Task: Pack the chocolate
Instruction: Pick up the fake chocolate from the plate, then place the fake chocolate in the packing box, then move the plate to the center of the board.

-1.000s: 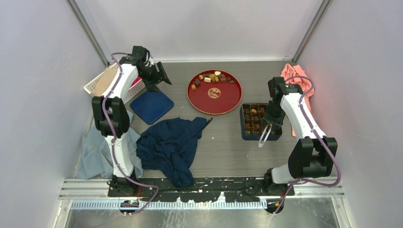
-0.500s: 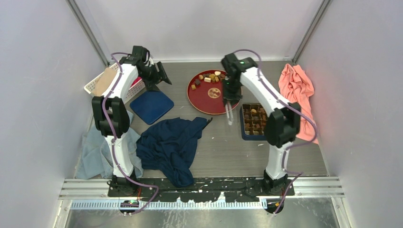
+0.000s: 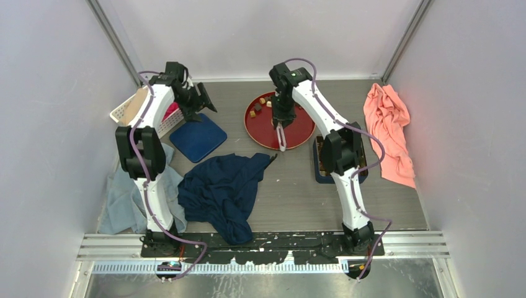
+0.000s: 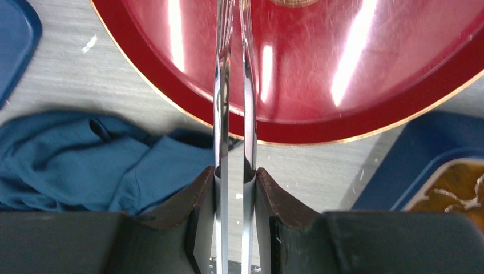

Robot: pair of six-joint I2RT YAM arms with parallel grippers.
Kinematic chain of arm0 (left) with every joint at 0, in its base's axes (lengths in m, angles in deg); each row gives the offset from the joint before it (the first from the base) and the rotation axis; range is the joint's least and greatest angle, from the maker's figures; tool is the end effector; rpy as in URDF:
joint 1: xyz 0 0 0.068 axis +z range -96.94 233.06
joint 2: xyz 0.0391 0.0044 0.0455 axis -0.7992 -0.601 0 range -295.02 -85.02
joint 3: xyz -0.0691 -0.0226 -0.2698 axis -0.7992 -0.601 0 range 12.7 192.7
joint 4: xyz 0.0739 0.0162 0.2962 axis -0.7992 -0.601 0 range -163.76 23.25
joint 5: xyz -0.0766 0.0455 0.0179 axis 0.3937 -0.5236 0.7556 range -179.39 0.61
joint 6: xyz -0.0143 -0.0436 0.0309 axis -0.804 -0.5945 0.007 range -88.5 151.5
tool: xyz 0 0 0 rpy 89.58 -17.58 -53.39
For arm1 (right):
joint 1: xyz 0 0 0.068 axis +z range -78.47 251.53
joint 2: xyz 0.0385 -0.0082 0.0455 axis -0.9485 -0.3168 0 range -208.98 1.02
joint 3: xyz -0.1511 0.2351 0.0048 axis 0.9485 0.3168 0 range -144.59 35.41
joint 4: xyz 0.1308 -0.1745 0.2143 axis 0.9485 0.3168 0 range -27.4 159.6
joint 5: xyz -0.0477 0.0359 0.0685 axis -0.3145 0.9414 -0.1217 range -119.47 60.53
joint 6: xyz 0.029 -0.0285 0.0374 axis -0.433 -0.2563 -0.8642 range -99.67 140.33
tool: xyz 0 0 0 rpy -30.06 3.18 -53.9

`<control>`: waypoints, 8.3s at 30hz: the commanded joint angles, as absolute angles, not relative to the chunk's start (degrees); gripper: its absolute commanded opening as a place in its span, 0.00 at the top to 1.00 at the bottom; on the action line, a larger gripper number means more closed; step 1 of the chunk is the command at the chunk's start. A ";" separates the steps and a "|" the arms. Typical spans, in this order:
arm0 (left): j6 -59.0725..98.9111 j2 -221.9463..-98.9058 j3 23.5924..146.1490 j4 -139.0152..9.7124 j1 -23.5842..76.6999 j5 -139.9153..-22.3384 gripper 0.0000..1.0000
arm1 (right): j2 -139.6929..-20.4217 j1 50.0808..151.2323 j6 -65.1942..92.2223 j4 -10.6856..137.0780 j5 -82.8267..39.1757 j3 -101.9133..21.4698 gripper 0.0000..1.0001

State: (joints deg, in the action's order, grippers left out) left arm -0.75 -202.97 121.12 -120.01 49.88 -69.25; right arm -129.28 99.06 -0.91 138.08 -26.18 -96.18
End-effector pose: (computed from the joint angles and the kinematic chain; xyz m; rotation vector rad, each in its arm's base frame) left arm 0.4930 -0.0403 0.2663 -0.5696 2.6629 -0.6606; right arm 0.4565 0.2404 0.2794 -0.1710 2.8990 0.2423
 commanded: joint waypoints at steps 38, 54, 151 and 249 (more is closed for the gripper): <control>0.35 -198.90 120.52 -120.28 50.82 -67.95 0.27 | -149.91 105.14 -1.60 139.90 -25.93 -120.21 0.48; 0.93 -199.33 120.69 -120.53 50.78 -67.60 0.27 | -153.31 105.14 0.50 136.73 -28.32 -123.93 0.50; -9.19 -210.57 132.12 -112.44 43.48 -65.02 0.29 | -65.27 88.40 -12.03 136.72 -22.58 -28.32 0.89; -7.62 -220.39 142.74 -115.53 41.24 -68.42 0.30 | -101.00 92.12 -3.15 134.58 -25.18 -67.03 0.71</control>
State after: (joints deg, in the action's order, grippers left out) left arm -9.28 -219.91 139.44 -112.45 42.18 -63.96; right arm -94.28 91.45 -5.15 137.03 -25.52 -57.53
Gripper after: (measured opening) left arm 0.710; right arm 0.338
